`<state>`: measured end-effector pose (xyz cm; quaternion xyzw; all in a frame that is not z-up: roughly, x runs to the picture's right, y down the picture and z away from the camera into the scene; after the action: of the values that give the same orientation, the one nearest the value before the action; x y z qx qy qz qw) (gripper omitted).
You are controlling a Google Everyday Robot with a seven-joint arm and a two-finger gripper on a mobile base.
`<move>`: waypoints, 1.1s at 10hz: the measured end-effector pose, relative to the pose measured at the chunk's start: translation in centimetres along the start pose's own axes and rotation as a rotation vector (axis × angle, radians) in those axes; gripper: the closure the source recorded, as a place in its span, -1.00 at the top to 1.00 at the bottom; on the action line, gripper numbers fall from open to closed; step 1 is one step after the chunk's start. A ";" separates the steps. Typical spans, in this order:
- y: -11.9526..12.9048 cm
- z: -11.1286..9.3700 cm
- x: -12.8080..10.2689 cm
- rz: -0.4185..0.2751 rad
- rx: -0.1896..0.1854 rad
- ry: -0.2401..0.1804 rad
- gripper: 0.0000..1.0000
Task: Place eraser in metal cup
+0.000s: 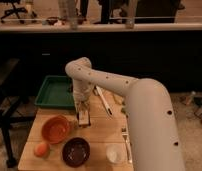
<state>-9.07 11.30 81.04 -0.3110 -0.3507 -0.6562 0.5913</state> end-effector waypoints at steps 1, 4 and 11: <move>-0.1 0.0 0.0 -0.002 -0.004 0.000 -1.00; -0.1 0.3 0.2 0.000 -0.008 0.002 -1.00; -0.1 0.3 0.2 0.000 -0.008 0.001 0.08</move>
<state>-9.15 11.41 81.35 -0.3130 -0.3475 -0.6578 0.5904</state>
